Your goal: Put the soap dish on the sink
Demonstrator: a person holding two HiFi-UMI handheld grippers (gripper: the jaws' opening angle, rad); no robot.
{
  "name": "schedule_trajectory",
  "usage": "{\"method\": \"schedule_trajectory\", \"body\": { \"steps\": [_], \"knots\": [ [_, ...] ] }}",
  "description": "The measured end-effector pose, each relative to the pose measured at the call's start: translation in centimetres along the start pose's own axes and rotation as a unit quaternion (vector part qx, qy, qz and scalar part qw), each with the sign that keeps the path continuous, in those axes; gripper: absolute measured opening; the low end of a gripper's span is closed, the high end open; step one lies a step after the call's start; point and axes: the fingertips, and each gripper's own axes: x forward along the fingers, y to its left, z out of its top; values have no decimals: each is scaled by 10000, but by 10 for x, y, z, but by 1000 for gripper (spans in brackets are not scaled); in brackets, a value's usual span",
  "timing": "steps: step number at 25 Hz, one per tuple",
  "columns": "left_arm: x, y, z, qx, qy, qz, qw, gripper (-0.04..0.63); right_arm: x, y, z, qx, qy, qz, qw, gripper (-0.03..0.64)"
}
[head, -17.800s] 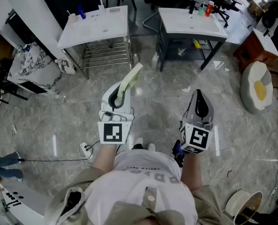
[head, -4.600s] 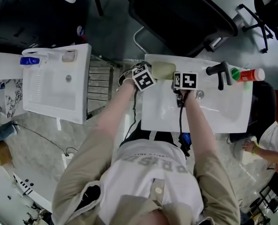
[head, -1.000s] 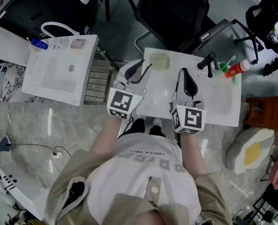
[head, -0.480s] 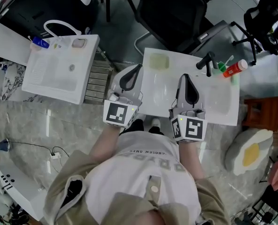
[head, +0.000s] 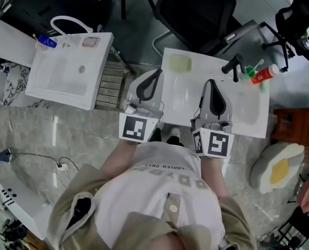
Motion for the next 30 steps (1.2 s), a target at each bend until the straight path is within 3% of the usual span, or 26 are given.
{"method": "schedule_trajectory", "body": {
  "steps": [12, 30],
  "knots": [
    [0, 5, 2, -65, -68, 218, 9997, 8, 1, 5, -3, -283, -40, -15, 9996, 2],
    [5, 1, -4, -43, 86, 131, 9999, 8, 3, 6, -1, -204, -73, 38, 9998, 1]
  ]
}}
